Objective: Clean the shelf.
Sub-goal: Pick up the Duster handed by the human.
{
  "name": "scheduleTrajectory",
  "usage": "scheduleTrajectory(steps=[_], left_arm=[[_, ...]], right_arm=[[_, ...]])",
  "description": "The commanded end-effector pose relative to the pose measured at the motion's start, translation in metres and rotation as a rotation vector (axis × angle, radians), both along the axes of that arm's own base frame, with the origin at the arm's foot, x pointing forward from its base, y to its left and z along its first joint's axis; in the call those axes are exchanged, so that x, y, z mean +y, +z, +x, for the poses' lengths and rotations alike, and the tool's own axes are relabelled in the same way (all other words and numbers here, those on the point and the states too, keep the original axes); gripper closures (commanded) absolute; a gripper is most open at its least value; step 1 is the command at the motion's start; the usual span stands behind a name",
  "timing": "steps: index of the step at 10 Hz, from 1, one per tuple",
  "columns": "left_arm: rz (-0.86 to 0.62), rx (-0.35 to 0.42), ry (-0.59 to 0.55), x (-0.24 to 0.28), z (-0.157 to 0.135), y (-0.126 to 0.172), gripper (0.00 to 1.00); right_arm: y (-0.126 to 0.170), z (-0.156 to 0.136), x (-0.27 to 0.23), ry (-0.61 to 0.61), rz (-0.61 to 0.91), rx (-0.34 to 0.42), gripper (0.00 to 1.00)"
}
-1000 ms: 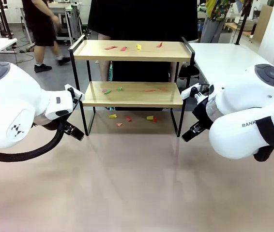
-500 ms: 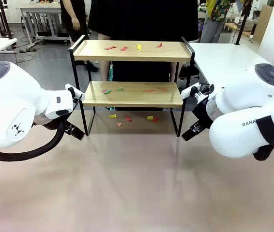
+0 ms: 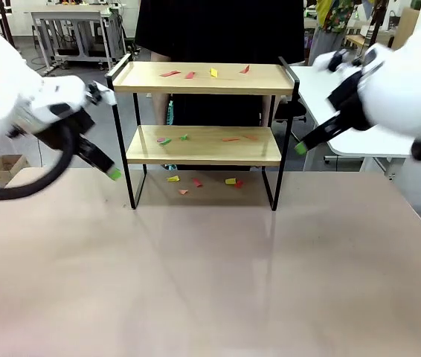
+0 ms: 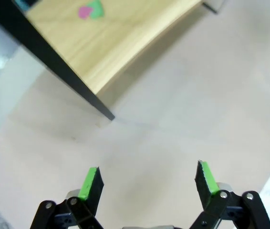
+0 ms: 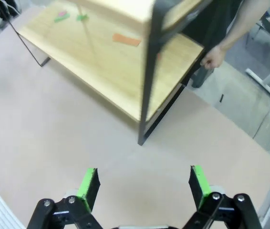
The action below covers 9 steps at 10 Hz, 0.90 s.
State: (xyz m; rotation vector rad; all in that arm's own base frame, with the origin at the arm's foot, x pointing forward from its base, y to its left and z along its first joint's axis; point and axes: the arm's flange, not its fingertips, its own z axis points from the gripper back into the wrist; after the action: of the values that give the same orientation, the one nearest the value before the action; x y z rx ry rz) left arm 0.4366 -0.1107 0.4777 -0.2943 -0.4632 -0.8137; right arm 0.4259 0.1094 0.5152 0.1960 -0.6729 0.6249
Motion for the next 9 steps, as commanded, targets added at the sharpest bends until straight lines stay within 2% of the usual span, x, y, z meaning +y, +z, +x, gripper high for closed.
scheduleTrajectory(steps=[1,2,4,6,7,8,9], left_arm=[[-0.002,0.078,-0.201,0.042,0.033,0.008,0.00],[-0.060,0.073,-0.317,0.062,0.048,0.011,0.00],[-0.179,0.013,-0.519,0.102,0.069,-0.007,0.00],[-0.274,-0.064,-0.578,0.127,0.075,-0.029,0.00],[-0.312,-0.131,-0.544,0.130,0.074,-0.035,0.00],[-0.320,-0.171,-0.523,0.129,0.068,-0.038,0.00],[-0.255,-0.092,-0.544,0.135,0.069,-0.037,0.00]], right_arm=[[0.005,0.012,-0.058,0.106,0.064,-0.003,0.00],[0.007,0.018,-0.093,0.201,0.095,-0.031,0.00],[-0.010,0.034,-0.152,0.346,0.173,-0.095,0.00],[-0.042,0.046,-0.202,0.411,0.280,-0.159,0.00],[-0.053,0.047,-0.216,0.420,0.311,-0.221,0.00],[-0.057,0.046,-0.214,0.400,0.313,-0.235,0.00],[-0.037,0.020,-0.208,0.371,0.252,-0.208,0.00]])
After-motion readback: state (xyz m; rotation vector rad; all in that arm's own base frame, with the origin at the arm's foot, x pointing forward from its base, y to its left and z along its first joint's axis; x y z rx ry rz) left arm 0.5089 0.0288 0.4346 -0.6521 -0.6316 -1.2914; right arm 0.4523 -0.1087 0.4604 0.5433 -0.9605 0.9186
